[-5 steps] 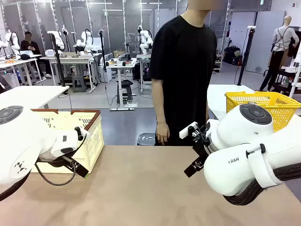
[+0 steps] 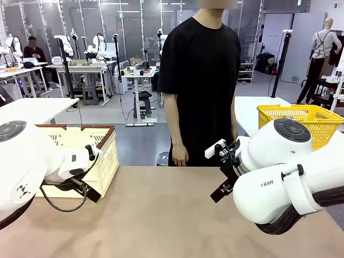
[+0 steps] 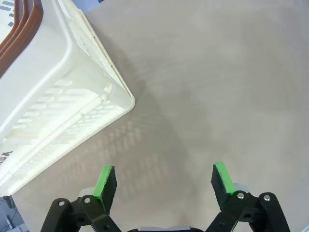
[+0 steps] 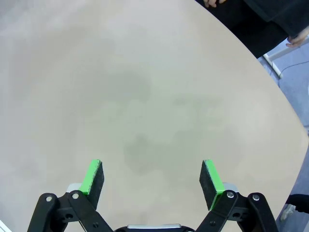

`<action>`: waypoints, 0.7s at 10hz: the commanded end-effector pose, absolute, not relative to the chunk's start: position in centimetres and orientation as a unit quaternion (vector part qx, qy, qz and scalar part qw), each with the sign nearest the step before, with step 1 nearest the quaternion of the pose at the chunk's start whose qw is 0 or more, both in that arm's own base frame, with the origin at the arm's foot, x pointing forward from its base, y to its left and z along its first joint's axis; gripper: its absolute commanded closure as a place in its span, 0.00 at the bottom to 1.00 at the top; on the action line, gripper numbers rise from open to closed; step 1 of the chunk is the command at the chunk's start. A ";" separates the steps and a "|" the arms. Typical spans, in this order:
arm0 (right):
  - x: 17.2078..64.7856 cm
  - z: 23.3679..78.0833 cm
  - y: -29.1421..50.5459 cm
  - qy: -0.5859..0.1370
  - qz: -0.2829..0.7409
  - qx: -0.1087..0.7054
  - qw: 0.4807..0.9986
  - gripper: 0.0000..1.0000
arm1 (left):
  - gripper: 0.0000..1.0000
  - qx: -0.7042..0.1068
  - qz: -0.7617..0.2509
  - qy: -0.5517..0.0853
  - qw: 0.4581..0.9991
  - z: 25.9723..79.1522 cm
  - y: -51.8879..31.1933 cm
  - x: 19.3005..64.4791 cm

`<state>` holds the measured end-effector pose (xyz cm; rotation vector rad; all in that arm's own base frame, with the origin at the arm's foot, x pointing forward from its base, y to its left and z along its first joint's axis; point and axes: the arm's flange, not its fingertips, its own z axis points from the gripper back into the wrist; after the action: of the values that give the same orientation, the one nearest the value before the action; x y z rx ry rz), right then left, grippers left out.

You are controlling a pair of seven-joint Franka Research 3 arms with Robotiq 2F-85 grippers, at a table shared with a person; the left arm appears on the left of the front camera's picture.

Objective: Place the drinks into the Shopping basket.
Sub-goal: Pick up one drink and place it into the Shopping basket.

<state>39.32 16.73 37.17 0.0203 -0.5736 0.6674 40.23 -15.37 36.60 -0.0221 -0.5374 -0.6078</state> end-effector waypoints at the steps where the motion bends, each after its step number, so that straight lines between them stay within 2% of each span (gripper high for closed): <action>1: 39.3 37.2 16.7 -0.278 0.322 0.011 0.905 0.00 | 0.00 -0.011 -0.294 -0.263 0.919 36.8 -15.3 40.4; 7: 39.3 37.2 16.7 -0.278 0.322 0.011 0.905 0.00 | 0.00 -0.011 -0.294 -0.263 0.919 36.8 -15.3 40.4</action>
<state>39.32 16.73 37.17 0.0202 -0.5736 0.6676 40.24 -15.36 36.60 -0.0220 -0.5374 -0.6074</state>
